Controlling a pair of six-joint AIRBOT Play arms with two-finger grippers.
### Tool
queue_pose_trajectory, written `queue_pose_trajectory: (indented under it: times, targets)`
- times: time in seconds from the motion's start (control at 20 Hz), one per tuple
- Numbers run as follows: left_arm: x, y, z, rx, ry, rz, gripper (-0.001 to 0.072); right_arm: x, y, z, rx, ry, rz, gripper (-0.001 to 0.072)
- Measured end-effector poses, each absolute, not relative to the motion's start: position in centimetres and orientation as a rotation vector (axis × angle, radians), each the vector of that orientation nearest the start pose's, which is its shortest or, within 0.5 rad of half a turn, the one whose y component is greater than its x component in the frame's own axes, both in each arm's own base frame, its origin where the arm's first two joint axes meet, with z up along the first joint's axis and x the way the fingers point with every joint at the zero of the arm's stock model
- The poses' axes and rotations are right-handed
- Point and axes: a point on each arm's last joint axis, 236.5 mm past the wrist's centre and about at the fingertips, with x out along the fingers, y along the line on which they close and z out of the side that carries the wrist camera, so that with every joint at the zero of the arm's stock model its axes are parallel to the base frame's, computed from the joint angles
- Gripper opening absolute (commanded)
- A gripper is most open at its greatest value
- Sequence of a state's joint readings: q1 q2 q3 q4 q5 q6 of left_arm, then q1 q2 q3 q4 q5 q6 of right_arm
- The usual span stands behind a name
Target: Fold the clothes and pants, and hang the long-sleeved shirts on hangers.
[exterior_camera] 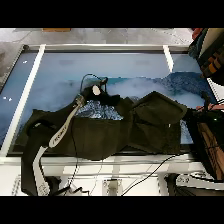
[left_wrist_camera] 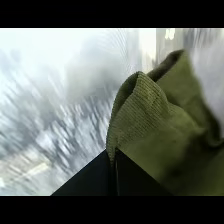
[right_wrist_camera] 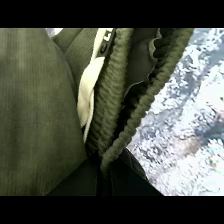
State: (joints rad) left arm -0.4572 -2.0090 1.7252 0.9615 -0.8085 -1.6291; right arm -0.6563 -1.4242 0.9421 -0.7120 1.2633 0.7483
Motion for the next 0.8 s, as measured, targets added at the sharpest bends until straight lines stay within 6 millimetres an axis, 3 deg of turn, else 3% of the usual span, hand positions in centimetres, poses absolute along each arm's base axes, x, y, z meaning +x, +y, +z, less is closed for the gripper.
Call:
queue_pose_trajectory:
  times: [0.1,0.2,0.4,0.6,0.8]
  targets:
    - [51.6,-32.5,-5.0,-0.423,1.111,-0.52,0.0014,35.5,-5.8,-3.6,0.643,1.089,0.383,0.003]
    - [54.6,-28.4,-1.0,-0.421,0.993,-0.494,0.0015,35.7,-5.9,-3.6,0.651,1.084,0.374,0.0029]
    - [59.9,-17.4,8.0,-0.417,0.722,-0.376,0.0015,37.9,-6.0,-2.2,0.735,0.991,0.336,0.003]
    - [61.7,-7.1,13.8,-0.432,0.553,-0.233,0.0016,41.1,-5.8,-0.8,0.791,0.877,0.293,0.003]
    - [61.5,0.9,16.8,-0.419,0.469,-0.123,0.0016,43.3,-5.6,-0.7,0.773,0.822,0.237,0.0029]
